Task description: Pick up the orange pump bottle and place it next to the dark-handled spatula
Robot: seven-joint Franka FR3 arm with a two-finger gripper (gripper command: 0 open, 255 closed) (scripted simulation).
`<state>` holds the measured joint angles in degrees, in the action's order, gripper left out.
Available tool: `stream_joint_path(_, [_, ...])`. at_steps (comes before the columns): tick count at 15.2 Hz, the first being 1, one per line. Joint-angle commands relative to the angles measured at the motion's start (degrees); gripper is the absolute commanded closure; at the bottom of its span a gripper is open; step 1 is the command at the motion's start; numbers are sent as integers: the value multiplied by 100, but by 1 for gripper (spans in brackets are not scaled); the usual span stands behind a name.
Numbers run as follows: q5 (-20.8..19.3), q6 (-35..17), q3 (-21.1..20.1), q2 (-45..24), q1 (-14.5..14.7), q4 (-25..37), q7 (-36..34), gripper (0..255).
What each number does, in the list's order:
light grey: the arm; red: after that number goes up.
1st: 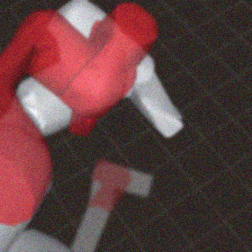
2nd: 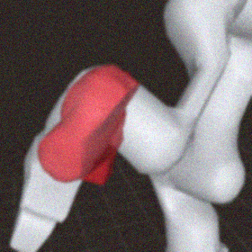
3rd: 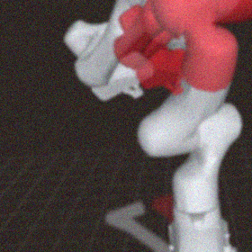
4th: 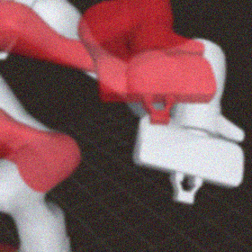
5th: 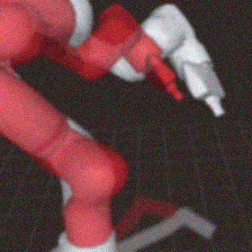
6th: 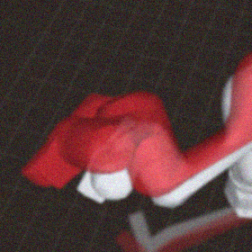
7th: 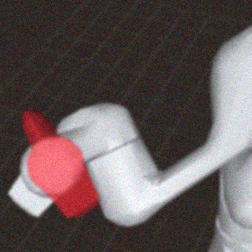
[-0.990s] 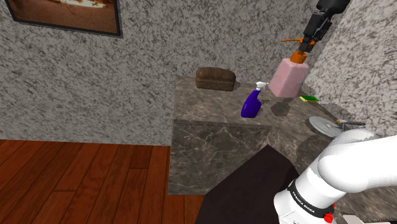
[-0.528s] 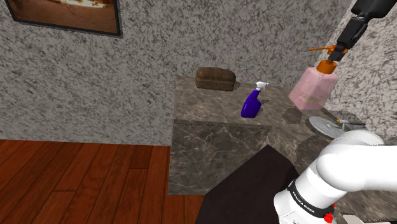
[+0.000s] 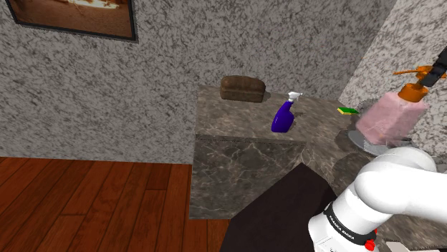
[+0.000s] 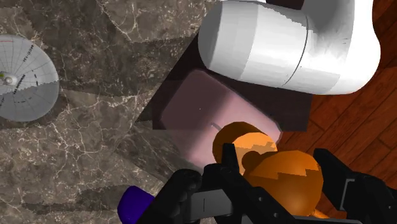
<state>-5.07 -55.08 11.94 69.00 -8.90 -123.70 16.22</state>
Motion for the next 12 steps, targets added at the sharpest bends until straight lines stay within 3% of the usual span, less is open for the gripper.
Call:
stream_joint_path(1, [-11,323,-31,255,-54,51,22,255])
stream_joint_path(12, [-364,2211,-19,1493,-217,706,351,255])
